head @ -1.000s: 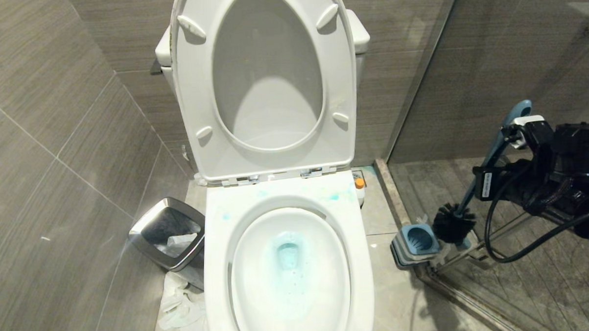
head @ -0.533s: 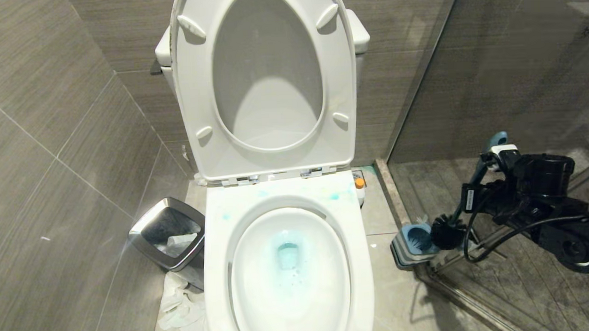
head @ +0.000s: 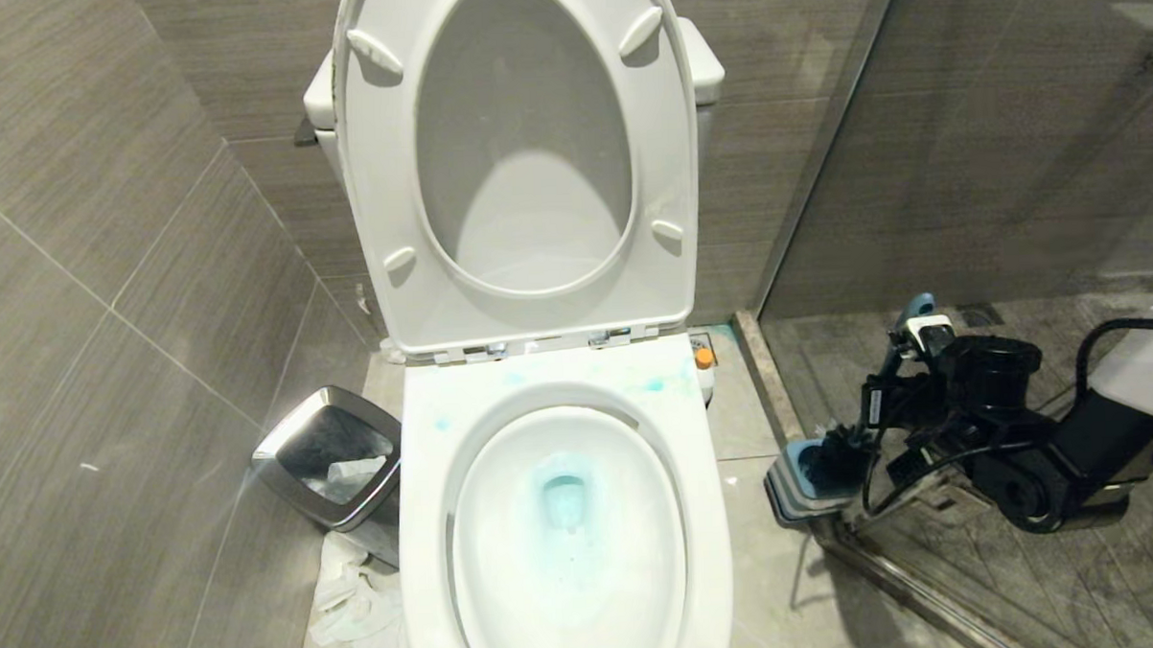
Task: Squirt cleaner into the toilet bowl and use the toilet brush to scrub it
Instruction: Put the toilet brush back
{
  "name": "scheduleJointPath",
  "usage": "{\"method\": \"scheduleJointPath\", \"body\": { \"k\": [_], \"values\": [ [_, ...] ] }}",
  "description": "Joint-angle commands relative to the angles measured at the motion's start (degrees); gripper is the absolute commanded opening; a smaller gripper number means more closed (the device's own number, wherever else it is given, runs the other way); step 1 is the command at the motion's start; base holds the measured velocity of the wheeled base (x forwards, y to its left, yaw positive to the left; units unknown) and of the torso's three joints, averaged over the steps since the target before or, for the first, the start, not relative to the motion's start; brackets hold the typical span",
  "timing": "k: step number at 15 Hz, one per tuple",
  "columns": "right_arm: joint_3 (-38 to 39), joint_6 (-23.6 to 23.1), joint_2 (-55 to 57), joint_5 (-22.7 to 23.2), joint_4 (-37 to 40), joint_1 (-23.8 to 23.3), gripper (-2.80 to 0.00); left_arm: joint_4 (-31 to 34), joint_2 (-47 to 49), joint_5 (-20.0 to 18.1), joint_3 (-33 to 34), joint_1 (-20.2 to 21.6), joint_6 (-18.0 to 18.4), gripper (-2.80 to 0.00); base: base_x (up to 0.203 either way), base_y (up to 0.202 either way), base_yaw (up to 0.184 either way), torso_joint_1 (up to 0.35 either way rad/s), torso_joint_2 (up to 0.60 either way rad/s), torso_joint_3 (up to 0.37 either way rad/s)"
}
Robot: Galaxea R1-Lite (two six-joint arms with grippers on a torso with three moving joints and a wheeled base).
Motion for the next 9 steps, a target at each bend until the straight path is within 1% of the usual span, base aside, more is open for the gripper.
{"method": "scheduleJointPath", "body": {
  "k": [1,9],
  "values": [
    [-1.6,-0.2,3.7,-0.1,-0.4,0.0,-2.80,0.0,0.0,0.0,0.0,0.0,0.0,-2.80,0.000,0.000,0.000,0.000,0.00,0.000],
    [-4.9,-0.2,7.3,0.0,-0.5,0.1,-2.80,0.0,0.0,0.0,0.0,0.0,0.0,-2.80,0.000,0.000,0.000,0.000,0.00,0.000]
  ]
}}
